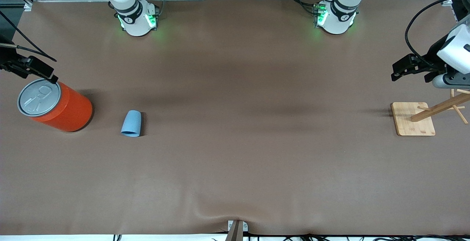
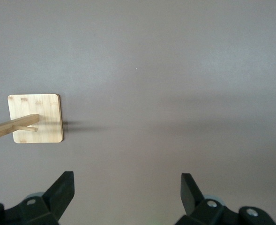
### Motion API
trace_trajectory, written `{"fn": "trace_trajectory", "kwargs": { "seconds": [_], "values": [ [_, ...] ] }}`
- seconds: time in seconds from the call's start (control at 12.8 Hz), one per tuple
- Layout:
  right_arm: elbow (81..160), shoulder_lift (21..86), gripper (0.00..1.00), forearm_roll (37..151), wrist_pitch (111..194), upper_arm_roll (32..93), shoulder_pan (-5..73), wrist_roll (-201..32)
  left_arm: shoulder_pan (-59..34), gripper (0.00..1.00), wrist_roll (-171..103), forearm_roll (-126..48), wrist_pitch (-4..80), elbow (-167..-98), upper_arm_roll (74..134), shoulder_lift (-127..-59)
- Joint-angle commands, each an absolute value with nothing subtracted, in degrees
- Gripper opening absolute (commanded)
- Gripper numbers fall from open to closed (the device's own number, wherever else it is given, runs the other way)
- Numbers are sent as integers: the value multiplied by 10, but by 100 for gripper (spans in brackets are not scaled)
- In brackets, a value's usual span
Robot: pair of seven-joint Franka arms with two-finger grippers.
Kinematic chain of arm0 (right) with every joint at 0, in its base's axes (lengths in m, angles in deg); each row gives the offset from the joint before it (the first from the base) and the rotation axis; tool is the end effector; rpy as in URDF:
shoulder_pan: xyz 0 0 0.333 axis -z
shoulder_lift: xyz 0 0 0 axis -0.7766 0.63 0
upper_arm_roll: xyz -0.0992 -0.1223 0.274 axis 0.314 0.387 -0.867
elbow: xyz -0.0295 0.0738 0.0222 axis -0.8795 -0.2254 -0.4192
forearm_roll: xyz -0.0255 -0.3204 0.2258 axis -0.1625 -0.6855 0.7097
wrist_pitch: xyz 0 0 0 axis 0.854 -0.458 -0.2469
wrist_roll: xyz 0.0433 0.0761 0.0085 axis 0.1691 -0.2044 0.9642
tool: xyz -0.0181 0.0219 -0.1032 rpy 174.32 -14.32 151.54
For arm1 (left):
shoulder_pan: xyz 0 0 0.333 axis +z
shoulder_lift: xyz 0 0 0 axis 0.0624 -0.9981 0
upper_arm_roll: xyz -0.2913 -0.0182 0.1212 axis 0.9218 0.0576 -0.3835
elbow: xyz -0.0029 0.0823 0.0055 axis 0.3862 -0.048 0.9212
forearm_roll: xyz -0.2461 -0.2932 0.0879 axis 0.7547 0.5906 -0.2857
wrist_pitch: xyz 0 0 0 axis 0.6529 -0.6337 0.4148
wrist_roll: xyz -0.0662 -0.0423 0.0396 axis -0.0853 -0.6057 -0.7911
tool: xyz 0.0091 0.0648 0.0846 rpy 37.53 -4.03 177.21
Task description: Flip cup
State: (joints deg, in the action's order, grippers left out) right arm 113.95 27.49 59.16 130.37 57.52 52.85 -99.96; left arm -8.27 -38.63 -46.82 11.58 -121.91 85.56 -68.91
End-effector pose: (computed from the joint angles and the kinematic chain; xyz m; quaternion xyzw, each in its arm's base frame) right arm 0.5468 -0.0171 0.6308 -0.9936 0.1084 -0.0246 0.0205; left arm 0.5610 -0.0458 0.6192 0.9997 -0.0201 -0.0021 0.0131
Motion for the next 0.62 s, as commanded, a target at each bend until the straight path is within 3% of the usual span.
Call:
{"fn": "trace_trajectory", "kwargs": {
  "seconds": [0.0, 0.55],
  "values": [
    [1125, 282, 100, 589, 1295, 571, 536, -991, -83, 100, -383, -468, 118, -1215, 857, -689],
    [1123, 300, 100, 590, 1295, 571, 534, -992, -82, 100, -391, -467, 118, -1214, 857, -689]
  ]
}}
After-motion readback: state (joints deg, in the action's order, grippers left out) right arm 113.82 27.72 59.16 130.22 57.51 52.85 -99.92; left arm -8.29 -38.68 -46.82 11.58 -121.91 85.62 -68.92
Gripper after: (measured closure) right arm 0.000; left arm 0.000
